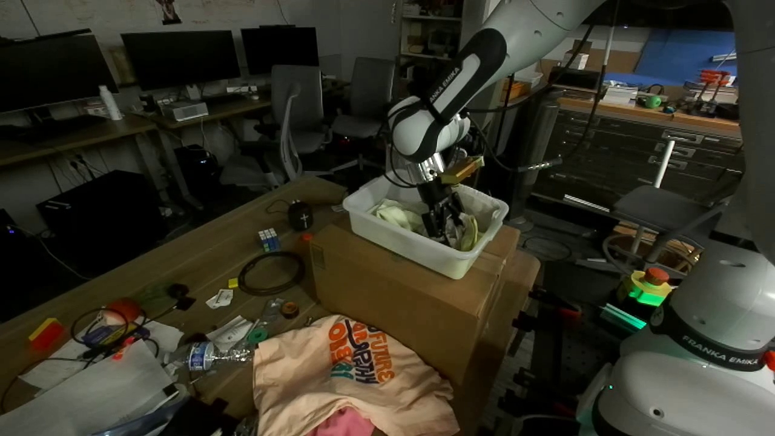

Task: Remove the two t-shirts and two towels from the white box and place them on the table

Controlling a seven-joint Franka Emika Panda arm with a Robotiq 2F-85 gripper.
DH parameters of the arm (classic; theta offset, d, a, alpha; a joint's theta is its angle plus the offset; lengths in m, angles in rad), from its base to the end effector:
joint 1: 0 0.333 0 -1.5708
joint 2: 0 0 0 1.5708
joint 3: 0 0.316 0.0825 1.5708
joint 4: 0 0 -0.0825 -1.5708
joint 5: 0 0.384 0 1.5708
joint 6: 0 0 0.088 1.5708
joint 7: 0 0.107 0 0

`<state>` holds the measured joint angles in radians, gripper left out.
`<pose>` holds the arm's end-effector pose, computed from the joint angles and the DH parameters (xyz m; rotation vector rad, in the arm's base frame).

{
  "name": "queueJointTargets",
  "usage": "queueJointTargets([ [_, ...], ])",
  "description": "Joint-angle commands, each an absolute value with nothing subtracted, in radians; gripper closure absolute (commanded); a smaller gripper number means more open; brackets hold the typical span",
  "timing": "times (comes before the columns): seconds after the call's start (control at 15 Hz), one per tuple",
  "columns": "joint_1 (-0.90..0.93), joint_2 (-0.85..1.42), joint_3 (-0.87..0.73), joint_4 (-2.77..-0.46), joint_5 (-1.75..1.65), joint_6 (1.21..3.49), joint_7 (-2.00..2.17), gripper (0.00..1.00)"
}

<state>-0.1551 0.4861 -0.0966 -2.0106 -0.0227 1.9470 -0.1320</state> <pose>0.5193 -0.1360 0.1806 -2.9809 0.1596 0.8425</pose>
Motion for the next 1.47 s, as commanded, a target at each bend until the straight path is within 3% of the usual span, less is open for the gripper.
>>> queueJointTargets([
  [0.0,-0.150,0.490,-0.098,-2.011,-0.034,1.951,-0.116,0.42],
  [0.47,-0.154,0.471,-0.095,-2.020,-0.022,1.955,-0.118,0.95],
  [0.6,-0.153,0.449,-0.095,-2.013,-0.015,1.957,-0.108,1.00],
  [0.73,-0.146,0.389,-0.099,-2.022,-0.025,1.981,-0.094,0.96],
  [1.4,-0.088,-0.025,-0.093,-2.031,-0.079,2.041,0.181,0.96],
])
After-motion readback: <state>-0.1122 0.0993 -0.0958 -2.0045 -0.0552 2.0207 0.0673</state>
